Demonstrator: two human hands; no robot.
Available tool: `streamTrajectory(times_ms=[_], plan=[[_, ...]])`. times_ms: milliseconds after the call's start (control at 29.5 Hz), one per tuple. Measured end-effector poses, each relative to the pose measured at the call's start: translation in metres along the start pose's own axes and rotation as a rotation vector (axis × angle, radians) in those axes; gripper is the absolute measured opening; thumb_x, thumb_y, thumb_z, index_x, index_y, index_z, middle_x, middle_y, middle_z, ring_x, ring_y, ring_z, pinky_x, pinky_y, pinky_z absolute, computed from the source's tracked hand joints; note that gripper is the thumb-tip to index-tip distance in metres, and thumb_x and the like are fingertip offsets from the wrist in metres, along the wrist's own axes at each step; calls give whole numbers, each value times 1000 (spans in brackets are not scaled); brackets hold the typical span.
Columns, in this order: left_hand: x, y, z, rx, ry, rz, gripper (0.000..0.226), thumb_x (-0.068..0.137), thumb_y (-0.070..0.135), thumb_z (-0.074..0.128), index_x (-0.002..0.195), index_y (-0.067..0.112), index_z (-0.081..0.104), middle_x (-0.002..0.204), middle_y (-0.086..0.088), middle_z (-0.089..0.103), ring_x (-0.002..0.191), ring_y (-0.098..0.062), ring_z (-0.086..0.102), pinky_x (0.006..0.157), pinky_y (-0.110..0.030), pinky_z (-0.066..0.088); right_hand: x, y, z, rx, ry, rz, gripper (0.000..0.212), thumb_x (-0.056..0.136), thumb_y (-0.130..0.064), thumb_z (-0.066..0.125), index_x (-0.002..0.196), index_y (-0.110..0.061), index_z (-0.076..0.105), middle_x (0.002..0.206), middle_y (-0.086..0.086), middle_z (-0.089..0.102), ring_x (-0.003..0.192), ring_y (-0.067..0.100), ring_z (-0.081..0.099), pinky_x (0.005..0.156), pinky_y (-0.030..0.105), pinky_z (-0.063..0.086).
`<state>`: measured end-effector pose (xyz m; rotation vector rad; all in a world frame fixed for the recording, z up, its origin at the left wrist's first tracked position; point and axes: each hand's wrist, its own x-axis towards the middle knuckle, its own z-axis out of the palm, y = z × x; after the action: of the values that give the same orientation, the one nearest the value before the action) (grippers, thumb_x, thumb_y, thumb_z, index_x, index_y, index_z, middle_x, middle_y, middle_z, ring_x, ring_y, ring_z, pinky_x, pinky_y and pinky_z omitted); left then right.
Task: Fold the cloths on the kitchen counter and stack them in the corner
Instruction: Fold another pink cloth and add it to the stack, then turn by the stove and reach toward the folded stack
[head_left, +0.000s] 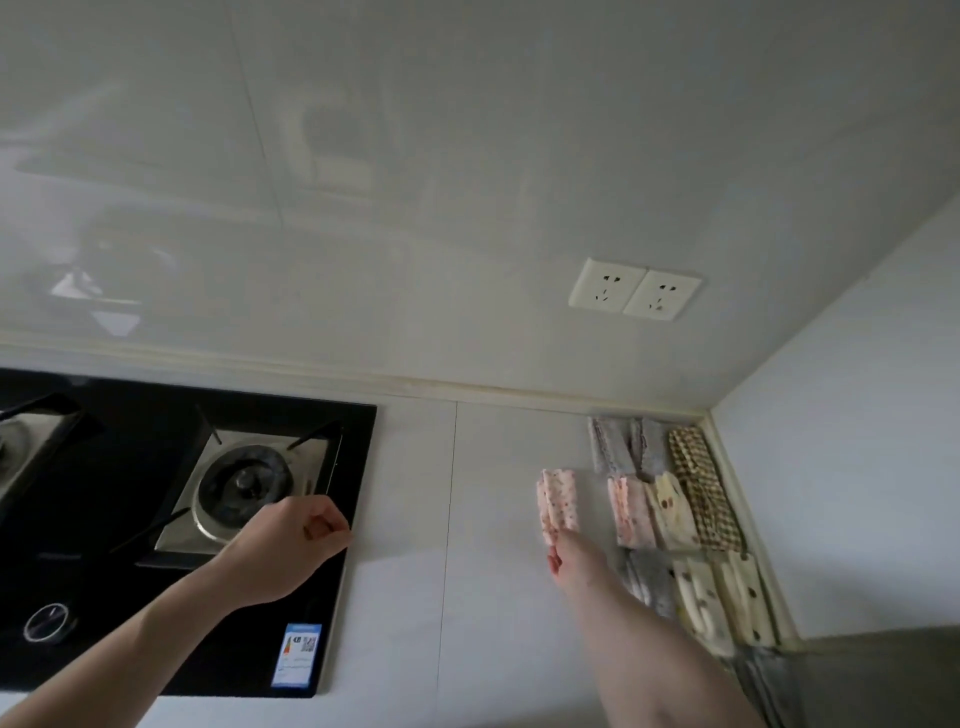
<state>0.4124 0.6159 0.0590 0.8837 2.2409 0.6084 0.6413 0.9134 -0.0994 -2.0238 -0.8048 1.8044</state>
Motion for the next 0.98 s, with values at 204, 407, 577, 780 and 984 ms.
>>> streamTrajectory(times_ms=[204,407,577,780,984], plan=[[-3,-1,7,-1,-16,-47,5,93,28,72,91,33,73,81,13,75,75,1,69,77,-27,59,26,-43,16,141,-64,15,32,100,3,49,128,-8,60,87,3,57,71,12,54,46,16,49],[-8,-9,6,-13,25,-57,8,92,30,75,86,35,73,79,20,73,73,2,68,70,-22,54,53,-81,24,139,-105,-8,38,102,-2,56,140,-9,53,88,2,56,70,10,53,36,12,45],[-15,-13,1,-23,39,-50,10,93,27,73,87,34,73,80,21,74,75,1,69,74,-25,57,59,-85,27,60,-90,-114,31,101,2,53,132,-5,56,96,6,60,71,11,58,35,14,44],[-39,-26,-7,-37,58,-68,8,92,28,74,86,33,73,81,16,74,75,-2,69,76,-31,59,-6,-32,36,-325,-49,-262,54,85,-1,52,138,-9,42,80,19,52,55,24,57,31,21,41],[-79,-54,-28,-62,136,-90,3,90,28,74,91,30,72,83,14,73,79,7,66,74,-16,54,-91,61,92,-492,-358,-391,62,91,7,50,149,-14,40,130,12,58,62,21,62,52,28,49]])
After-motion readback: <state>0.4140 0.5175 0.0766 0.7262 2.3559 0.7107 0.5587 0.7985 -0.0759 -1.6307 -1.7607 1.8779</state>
